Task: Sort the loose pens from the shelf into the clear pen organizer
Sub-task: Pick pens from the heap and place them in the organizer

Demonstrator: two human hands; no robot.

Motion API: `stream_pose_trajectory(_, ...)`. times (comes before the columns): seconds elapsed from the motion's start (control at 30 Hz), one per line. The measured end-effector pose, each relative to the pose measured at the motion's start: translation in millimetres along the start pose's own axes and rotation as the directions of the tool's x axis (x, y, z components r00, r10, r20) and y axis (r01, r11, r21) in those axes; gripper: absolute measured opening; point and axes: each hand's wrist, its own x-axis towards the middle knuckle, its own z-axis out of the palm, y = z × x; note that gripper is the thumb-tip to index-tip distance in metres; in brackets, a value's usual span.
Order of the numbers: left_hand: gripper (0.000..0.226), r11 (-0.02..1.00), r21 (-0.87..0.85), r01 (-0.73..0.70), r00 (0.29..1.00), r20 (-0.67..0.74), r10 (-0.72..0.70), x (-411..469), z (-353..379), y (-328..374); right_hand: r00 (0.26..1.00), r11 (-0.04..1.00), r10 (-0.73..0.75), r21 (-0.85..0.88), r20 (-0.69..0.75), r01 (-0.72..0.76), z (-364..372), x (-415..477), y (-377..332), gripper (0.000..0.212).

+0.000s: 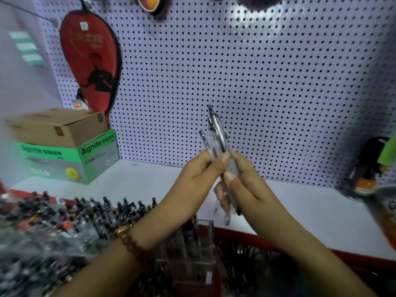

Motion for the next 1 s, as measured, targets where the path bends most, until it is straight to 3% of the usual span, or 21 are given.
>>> stream_pose_trajectory(0.17, 0.029, 0.972, -0.223, 0.07, 0.993, -0.073, -0.088, -27.8, 4.2, 3.7, 0.996, 0.999, 0.009, -0.043, -0.083, -0.013, 32.9, -16.8, 3.1, 0.023)
stream_pose_trajectory(0.27, 0.033, 0.966, -0.25, 0.064, 0.992, -0.094, -0.09, -44.2, -2.0, 1.7, 0.998, 0.996, 0.006, -0.087, -0.07, -0.012, 45.5, -24.4, -1.2, 0.014)
stream_pose_trajectory(0.4, 0.04, 0.965, -0.262, 0.01, 0.989, -0.139, -0.048, -64.2, -14.9, -0.2, 1.0, 0.956, -0.016, -0.292, 0.01, 0.018, 55.6, -34.8, 0.2, 0.024)
stream_pose_trajectory(0.53, 0.033, 0.97, -0.244, -0.02, 0.981, -0.19, -0.028, -86.1, -24.0, -5.4, 0.989, 0.848, 0.02, -0.526, 0.149, 0.062, 64.8, -44.1, -0.8, 0.031)
stream_pose_trajectory(0.6, 0.029, 0.977, -0.211, -0.024, 0.978, -0.205, -0.02, -96.9, -27.6, -11.9, 0.982, 0.717, -0.003, -0.684, 0.191, 0.135, 67.0, -45.2, -2.8, 0.037)
stream_pose_trajectory(0.63, 0.028, 0.982, -0.185, -0.039, 0.975, -0.224, -0.004, -101.7, -29.7, -15.6, 0.982, 0.647, -0.01, -0.748, 0.187, 0.149, 66.8, -45.7, -3.3, 0.044)
stream_pose_trajectory(0.7, 0.027, 0.993, -0.096, -0.074, 0.964, -0.26, 0.047, -109.1, -34.1, -20.0, 0.994, 0.618, -0.003, -0.781, 0.113, 0.091, 65.4, -46.4, -5.3, 0.046)
stream_pose_trajectory(0.77, 0.024, 0.996, 0.006, -0.086, 0.958, -0.274, 0.084, -115.3, -37.1, -20.8, 0.996, 0.731, 0.002, -0.68, 0.09, 0.06, 70.0, -49.9, -7.7, 0.034)
stream_pose_trajectory(0.83, 0.022, 0.994, 0.06, -0.091, 0.97, -0.221, 0.102, -122.5, -39.6, -19.7, 0.988, 0.931, 0.061, -0.366, 0.141, -0.005, 76.8, -52.4, -10.9, 0.031)
stream_pose_trajectory(0.87, 0.022, 0.996, 0.053, -0.078, 0.983, -0.163, 0.086, -126.8, -40.4, -19.3, 0.983, 0.979, 0.098, -0.192, 0.155, -0.067, 78.5, -52.1, -12.1, 0.031)
stream_pose_trajectory(0.93, 0.028, 0.998, 0.041, -0.043, 0.998, -0.038, 0.045, -134.8, -43.8, -23.1, 0.987, 0.992, 0.125, -0.025, 0.103, -0.123, 77.8, -51.1, -15.6, 0.037)
stream_pose_trajectory(1.0, 0.042, 0.985, 0.162, -0.05, 0.998, 0.048, 0.043, -139.2, -46.3, -28.2, 0.992, 0.993, 0.111, -0.039, 0.054, -0.109, 76.6, -48.7, -20.9, 0.038)
